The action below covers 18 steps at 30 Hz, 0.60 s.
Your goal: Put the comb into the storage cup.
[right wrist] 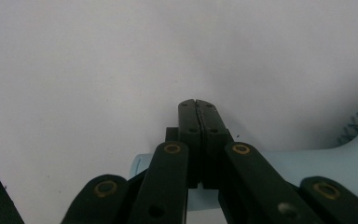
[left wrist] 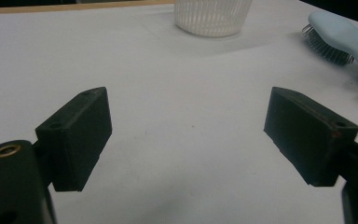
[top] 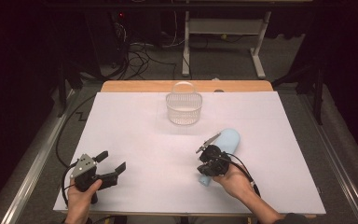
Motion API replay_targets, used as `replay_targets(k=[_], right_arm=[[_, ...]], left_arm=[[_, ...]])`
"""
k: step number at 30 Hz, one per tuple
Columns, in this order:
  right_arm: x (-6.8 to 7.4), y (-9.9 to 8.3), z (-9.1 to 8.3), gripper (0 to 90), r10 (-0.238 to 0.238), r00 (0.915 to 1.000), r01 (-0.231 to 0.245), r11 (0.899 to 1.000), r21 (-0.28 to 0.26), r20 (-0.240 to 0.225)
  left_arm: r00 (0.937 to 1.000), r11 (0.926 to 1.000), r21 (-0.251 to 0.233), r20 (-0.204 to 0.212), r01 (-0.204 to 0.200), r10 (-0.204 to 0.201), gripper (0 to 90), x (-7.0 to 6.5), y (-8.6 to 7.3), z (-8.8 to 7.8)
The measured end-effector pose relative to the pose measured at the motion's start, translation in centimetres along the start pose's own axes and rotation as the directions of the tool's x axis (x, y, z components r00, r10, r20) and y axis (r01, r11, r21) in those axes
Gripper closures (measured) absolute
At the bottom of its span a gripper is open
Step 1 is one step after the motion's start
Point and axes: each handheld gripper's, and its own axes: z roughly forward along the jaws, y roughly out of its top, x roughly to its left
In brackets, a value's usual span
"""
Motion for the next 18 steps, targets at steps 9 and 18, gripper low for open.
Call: replay_targets(k=[9,18], right_arm=[[-0.4,-1.2,-0.2,90.0,0.011,0.9999,-0.011,1.0,0.009,0.005],[-0.6,-2.3,-0.7,90.0,0.028,0.9994,-0.028,1.0,0.007,0.021]], left_arm=[[1.0,1.0,0.001,-0.001,0.0,0.0,15.9,0.0,0.0,0.0],[0.9999,1.0,-0.001,0.01,-0.002,0.002,15.9,0.0,0.2,0.3]])
